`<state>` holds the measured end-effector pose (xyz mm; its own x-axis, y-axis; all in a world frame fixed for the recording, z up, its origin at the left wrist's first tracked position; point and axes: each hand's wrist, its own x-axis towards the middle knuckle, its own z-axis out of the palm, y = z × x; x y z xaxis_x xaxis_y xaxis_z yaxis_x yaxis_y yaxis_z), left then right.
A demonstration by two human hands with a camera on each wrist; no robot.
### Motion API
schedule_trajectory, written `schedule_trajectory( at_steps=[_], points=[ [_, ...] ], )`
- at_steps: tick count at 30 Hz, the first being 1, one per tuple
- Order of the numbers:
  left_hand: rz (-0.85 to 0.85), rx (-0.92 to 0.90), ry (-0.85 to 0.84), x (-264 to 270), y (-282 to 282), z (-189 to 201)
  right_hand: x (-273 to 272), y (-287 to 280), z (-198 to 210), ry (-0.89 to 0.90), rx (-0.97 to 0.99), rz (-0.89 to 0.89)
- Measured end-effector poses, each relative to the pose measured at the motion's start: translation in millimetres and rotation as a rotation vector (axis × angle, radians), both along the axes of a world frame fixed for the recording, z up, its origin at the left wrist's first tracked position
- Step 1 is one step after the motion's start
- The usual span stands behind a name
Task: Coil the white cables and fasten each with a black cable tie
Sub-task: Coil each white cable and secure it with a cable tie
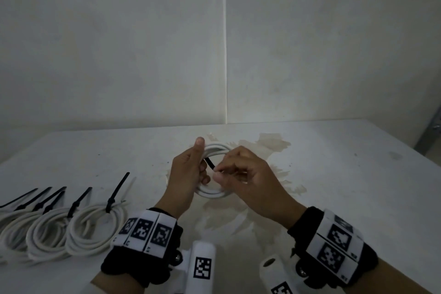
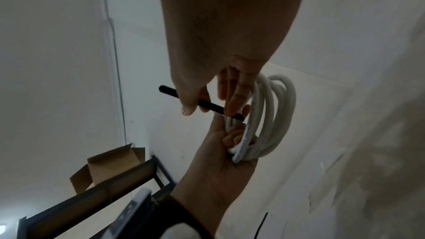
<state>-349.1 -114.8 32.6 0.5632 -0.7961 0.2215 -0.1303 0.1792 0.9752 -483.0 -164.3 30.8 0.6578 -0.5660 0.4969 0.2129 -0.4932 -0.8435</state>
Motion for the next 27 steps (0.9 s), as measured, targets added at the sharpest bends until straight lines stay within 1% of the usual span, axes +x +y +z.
schedule_trajectory(
  at_steps=[3,5,7,10,13,18,21,23,25,27],
  points=[
    [-0.052,-0.001,0.019,3.1,0.0,-0.6,0.4,1.1,4.0,-0.023,-0.117,0.042],
    [-0.082,-0.002,-0.009,3.4,0.3,-1.8,3.0,1.4,5.5,-0.059,-0.09,0.061],
    [-0.114,-0.012,0.025,1.8,0.2,-1.8,4.4,-0.3,6.3,-0.092,-0.024,0.018],
    [-0.116,-0.006,0.117,0.5,-0.8,-0.9,5.7,-1.4,4.4,-0.134,-0.118,-0.101],
    [-0.101,-0.012,0.125,1.0,-1.2,-0.1,7.9,3.2,2.1,-0.161,-0.203,-0.117],
    [-0.1,-0.039,0.127,1.2,-0.3,1.8,7.9,6.1,-4.1,-0.212,-0.216,-0.103],
    [-0.12,-0.049,0.128,1.2,0.0,1.9,7.5,7.0,-4.1,-0.183,-0.224,-0.106],
    [-0.124,-0.045,0.126,-0.8,-0.1,2.2,6.8,7.6,-1.4,-0.143,-0.11,-0.085],
    [-0.105,-0.037,0.124,-4.4,-0.4,2.6,6.7,7.9,4.5,-0.063,0.008,-0.083],
    [-0.069,-0.023,0.14,-6.7,-1.1,2.8,7.1,5.7,10.7,0.049,0.038,-0.101]
  ],
)
